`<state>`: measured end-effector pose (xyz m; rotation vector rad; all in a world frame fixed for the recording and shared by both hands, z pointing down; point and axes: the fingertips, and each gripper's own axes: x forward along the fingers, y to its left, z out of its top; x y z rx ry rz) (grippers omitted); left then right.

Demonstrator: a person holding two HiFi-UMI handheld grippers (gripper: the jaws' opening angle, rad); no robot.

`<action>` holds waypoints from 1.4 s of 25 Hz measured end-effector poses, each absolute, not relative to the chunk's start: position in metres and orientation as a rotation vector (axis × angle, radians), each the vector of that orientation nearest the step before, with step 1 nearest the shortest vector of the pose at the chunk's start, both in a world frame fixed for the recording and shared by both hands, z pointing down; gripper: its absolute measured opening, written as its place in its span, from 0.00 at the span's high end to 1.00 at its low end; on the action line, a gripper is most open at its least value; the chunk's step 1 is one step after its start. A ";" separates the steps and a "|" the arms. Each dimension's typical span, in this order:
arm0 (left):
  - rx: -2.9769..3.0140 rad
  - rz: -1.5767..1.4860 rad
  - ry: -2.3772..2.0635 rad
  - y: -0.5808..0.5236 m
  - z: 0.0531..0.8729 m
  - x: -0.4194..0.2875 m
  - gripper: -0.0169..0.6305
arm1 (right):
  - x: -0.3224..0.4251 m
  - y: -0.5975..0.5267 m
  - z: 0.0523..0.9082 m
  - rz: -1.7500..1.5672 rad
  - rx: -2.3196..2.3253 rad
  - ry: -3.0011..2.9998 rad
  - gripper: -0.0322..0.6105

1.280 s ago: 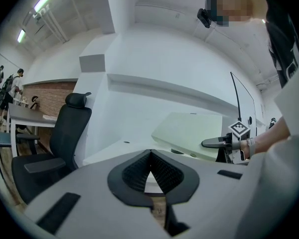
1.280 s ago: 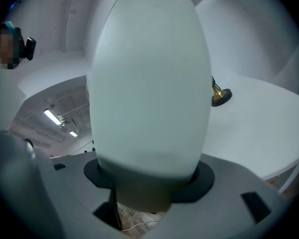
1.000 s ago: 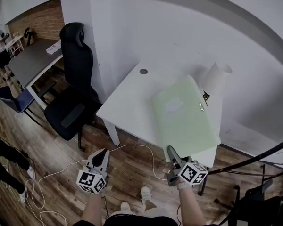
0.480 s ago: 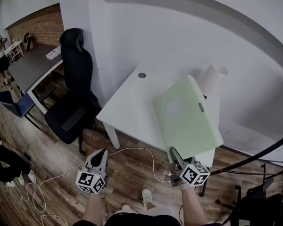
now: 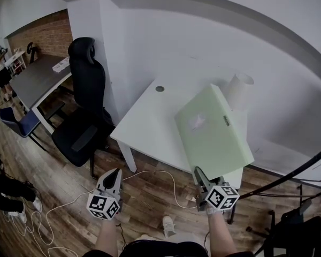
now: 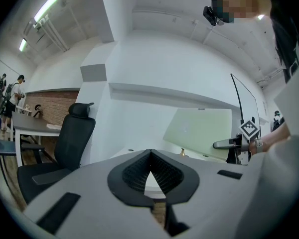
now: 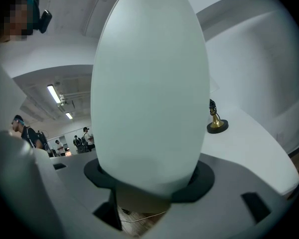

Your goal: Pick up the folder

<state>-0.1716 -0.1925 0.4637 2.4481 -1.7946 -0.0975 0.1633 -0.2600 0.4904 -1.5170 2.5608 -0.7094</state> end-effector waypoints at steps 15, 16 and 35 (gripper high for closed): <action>2.467 -0.127 -1.796 -0.186 0.452 -0.171 0.95 | 0.167 -0.248 0.475 -0.626 -1.551 2.573 0.50; 2.468 -0.130 -1.796 -0.186 0.452 -0.171 0.95 | 0.168 -0.248 0.474 -0.622 -1.552 2.572 0.50; 2.477 -0.151 -1.783 -0.183 0.446 -0.171 0.95 | 0.167 -0.241 0.467 -0.595 -1.565 2.570 0.50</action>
